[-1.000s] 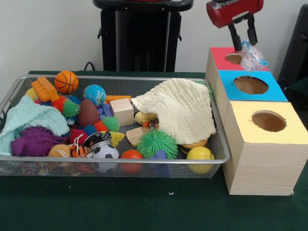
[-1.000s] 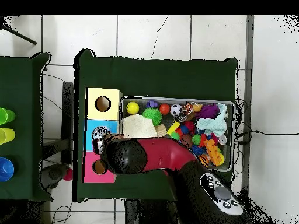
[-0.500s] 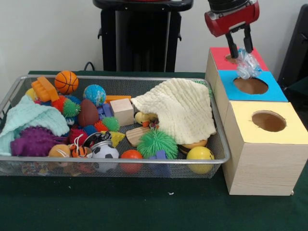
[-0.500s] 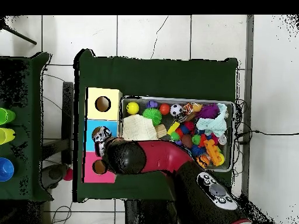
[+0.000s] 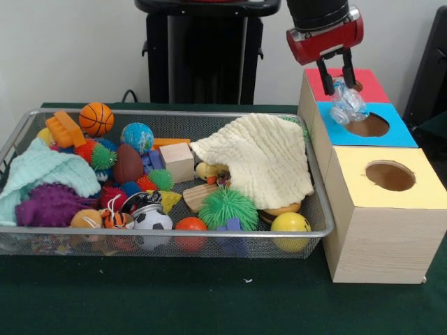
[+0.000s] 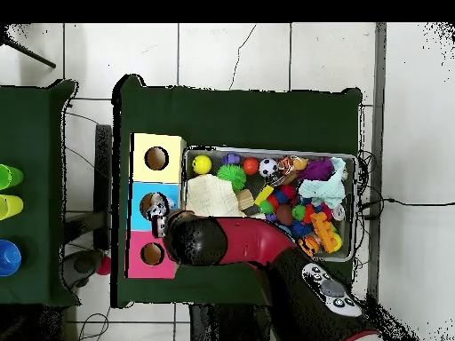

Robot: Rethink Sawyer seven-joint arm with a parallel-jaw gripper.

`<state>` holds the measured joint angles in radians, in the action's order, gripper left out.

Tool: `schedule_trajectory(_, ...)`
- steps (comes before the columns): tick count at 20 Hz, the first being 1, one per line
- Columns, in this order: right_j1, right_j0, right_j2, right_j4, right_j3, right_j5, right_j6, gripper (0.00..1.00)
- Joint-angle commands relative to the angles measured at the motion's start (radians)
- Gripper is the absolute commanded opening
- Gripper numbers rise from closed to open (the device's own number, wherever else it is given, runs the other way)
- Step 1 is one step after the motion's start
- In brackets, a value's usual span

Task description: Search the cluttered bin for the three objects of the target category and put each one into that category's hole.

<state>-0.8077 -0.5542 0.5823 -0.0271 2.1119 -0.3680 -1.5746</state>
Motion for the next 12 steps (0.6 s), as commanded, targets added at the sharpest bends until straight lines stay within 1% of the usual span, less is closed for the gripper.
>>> schedule_trajectory(1, 0.039, -0.004, -0.024, -0.003, 0.028, 0.118, -0.176, 0.00)
schedule_trajectory(3, 0.042, -0.014, -0.005, 0.009, 0.032, 0.144, -0.187, 0.00)
schedule_trajectory(6, 0.042, -0.014, 0.001, 0.030, 0.034, 0.144, -0.200, 0.00)
schedule_trajectory(12, 0.042, -0.021, 0.010, 0.042, 0.045, 0.160, -0.203, 0.00)
